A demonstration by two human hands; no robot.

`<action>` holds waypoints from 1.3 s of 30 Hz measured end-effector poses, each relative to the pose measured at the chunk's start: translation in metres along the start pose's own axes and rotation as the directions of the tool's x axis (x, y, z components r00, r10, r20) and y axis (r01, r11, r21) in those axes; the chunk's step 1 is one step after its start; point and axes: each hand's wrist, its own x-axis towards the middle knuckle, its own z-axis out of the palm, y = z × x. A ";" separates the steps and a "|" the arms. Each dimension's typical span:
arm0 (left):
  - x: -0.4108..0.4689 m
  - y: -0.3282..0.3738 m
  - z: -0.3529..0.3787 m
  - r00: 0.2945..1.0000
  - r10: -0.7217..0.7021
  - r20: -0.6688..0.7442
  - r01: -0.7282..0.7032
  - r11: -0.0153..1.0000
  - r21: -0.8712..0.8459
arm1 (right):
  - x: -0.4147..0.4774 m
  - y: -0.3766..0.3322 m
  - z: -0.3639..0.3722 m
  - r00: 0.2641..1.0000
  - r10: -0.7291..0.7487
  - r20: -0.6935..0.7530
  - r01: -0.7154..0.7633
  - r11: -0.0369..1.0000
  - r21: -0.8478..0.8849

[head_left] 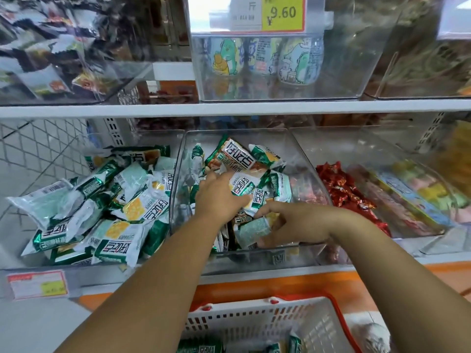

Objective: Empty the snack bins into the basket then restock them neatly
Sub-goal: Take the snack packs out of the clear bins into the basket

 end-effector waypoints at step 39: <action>-0.088 0.055 -0.079 0.953 0.028 -0.300 -0.228 0.718 -0.657 | -0.067 -0.027 0.022 0.677 -0.130 -0.724 0.471 0.833 0.291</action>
